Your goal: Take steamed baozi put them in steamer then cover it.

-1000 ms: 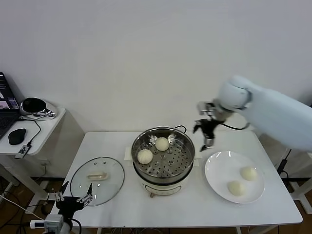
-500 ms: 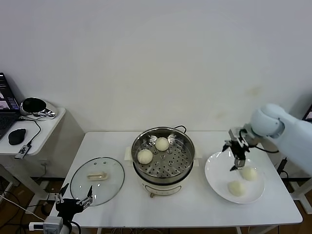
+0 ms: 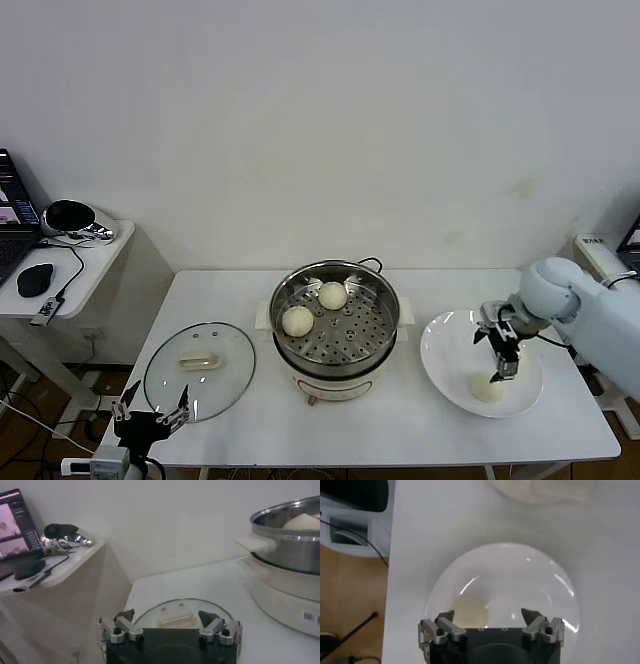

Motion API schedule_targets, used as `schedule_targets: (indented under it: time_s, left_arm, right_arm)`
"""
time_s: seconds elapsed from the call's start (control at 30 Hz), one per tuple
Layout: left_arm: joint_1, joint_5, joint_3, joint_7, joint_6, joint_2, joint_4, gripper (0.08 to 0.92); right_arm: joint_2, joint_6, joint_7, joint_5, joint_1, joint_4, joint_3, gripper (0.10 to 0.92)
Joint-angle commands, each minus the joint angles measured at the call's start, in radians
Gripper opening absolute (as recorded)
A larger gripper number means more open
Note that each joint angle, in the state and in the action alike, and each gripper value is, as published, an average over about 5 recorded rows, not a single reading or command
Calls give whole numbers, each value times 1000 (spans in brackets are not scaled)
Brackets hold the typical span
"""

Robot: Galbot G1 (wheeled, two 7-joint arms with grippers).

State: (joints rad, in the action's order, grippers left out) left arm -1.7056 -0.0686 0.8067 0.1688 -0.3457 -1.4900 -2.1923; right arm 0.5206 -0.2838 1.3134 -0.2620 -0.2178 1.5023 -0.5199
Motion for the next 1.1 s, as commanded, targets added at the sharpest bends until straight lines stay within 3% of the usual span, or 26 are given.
schedule_targets:
  time_s: [0.03, 1.1]
  left_arm:
    - [-2, -1, -2, 1, 0, -1, 4, 823]
    - [1, -5, -4, 0, 0, -5, 19, 823]
  right_arm:
    - [2, 11, -4, -54, -114, -28, 66, 823]
    - [76, 18, -58, -109, -181, -116, 110, 818]
